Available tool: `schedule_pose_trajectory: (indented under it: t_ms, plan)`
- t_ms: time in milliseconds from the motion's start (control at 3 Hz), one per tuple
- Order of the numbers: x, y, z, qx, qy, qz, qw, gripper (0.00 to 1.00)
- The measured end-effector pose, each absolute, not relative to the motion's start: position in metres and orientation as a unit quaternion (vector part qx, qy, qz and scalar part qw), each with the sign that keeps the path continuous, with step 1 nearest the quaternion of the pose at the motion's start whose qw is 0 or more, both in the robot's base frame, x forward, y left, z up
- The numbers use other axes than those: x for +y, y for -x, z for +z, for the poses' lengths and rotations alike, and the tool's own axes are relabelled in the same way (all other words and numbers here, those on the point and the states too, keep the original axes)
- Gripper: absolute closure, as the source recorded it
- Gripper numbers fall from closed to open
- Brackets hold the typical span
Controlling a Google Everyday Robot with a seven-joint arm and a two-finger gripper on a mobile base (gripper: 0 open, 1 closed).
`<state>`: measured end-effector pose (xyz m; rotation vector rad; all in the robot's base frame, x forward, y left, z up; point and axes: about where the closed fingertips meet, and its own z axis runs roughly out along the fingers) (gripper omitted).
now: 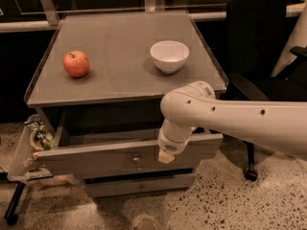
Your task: Close top drawer
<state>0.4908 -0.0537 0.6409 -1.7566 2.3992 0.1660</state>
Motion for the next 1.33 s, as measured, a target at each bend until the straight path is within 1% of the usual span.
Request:
schedule_pose_trajectory:
  t_ms: [1000,1333]
  plan:
    - [-0.0537,-0.4908,0.6409,0.803,0.588,0.056,0.082,0.12]
    - [-0.0537,-0.4908,0.6409,0.803,0.588,0.056,0.082,0.00]
